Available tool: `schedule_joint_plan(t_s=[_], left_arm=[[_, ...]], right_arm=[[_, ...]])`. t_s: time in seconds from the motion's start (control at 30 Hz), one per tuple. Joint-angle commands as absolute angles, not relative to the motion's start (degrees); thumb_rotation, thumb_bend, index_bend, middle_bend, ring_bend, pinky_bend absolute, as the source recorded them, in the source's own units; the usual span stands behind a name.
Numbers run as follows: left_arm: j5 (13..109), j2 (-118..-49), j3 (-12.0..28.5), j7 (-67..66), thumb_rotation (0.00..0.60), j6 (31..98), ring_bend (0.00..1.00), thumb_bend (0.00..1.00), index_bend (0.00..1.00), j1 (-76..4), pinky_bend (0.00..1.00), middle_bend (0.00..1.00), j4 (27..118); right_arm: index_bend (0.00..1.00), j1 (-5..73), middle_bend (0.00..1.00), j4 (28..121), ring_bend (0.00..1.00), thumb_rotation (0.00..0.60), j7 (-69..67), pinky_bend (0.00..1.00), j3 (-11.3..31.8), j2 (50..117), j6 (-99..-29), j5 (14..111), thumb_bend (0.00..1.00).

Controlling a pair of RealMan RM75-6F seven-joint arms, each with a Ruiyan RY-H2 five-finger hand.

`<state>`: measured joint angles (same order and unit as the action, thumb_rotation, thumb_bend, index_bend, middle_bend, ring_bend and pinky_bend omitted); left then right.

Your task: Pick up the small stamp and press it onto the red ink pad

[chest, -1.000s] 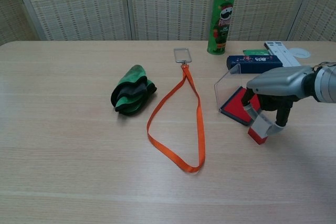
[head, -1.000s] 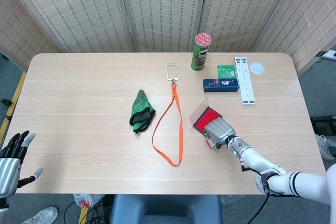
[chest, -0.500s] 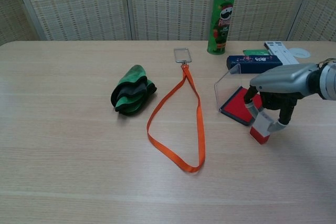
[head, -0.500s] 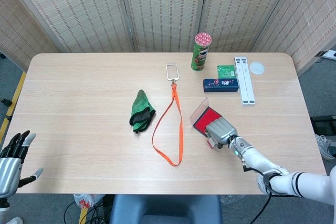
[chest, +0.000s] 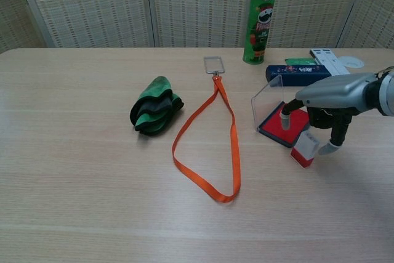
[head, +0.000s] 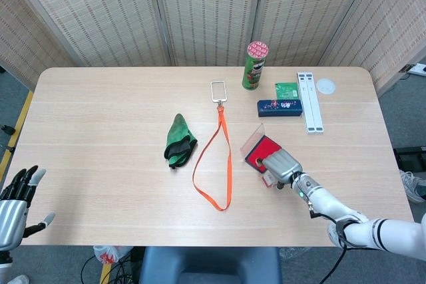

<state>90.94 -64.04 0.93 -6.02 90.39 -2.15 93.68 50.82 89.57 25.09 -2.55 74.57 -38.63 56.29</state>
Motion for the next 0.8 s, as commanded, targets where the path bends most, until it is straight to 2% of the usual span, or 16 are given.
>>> schedule_joint_plan(t_s=[0.03,0.13,0.2,0.3,0.37,0.53,0.7,0.8], left_arm=[[90.89,-64.08,0.93,-6.07,0.600,90.30,0.07,0.20,0.08,-2.18,0.27,0.09,93.66],[90.85,-64.05,0.94,-6.05,0.600,90.34,0.07,0.20,0.08,-2.15,0.27,0.09,93.71],[90.81,-64.00,1.02,-5.83,0.600,90.52,0.07,0.20,0.08,-2.09,0.27,0.09,93.72],[90.46,-63.87,1.21,-5.43,0.600,90.57,0.07,0.20,0.08,-2.05,0.27,0.09,93.72],[90.29,-63.77,1.32,-5.21,0.600,90.62,0.07,0.20,0.08,-2.03,0.27,0.09,93.75],[90.15,-63.56,1.50,-4.70,0.600,91.04,0.07,0.20,0.08,-1.85,0.27,0.09,93.79],[89.77,-63.53,1.70,-4.63,0.600,90.90,0.07,0.20,0.08,-1.91,0.27,0.09,93.72],[89.58,-63.65,1.84,-4.97,0.600,90.50,0.07,0.20,0.08,-2.16,0.27,0.09,93.68]], right_arm=[[0.09,50.80,0.86,91.25,0.71,0.600,26.27,0.75,-3.03,73.28,-39.60,55.57,0.14],[0.01,50.34,0.81,94.21,0.65,0.600,27.66,0.70,-3.45,71.01,-41.81,54.92,0.12],[0.00,49.53,0.76,96.90,0.61,0.600,28.17,0.67,-3.58,68.90,-44.13,54.86,0.12],[0.00,47.70,0.67,100.71,0.54,0.600,27.96,0.61,-3.76,65.59,-47.76,55.35,0.11],[0.00,45.92,0.55,102.25,0.49,0.600,27.58,0.56,-3.91,64.06,-50.94,56.37,0.11],[0.00,36.95,0.34,100.92,0.35,0.600,25.64,0.42,-4.48,64.84,-66.67,63.64,0.11],[0.00,27.23,0.23,94.90,0.25,0.600,22.85,0.33,-5.15,68.58,-81.80,70.39,0.11],[0.00,22.60,0.18,91.72,0.20,0.600,20.82,0.28,-4.91,70.01,-88.59,73.14,0.11]])
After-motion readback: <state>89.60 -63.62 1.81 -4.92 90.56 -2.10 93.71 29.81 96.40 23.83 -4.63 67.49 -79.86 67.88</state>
